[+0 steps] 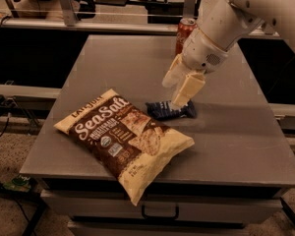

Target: Move rxbar blueberry near brown chip bag

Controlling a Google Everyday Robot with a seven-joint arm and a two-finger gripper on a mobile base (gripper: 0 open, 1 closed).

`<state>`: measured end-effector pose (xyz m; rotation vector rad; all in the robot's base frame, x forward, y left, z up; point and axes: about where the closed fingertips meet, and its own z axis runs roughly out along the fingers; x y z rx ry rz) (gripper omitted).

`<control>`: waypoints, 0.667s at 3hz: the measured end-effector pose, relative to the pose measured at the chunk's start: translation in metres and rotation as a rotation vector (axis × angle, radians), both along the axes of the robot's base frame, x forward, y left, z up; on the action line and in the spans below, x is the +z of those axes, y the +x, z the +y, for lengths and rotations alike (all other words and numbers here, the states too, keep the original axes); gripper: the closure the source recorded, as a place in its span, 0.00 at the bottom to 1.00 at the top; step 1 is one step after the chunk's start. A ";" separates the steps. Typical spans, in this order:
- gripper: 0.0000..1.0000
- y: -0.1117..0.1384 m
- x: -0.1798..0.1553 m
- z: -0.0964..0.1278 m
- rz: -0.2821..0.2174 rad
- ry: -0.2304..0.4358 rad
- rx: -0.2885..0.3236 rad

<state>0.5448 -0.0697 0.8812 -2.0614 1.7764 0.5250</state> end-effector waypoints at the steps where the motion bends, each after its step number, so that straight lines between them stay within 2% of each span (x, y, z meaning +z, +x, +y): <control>1: 0.00 0.001 -0.001 0.002 -0.006 0.002 0.005; 2: 0.00 0.001 -0.001 0.002 -0.006 0.002 0.005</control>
Offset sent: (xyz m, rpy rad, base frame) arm 0.0012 0.0017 -0.0007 0.0023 -0.0055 0.0049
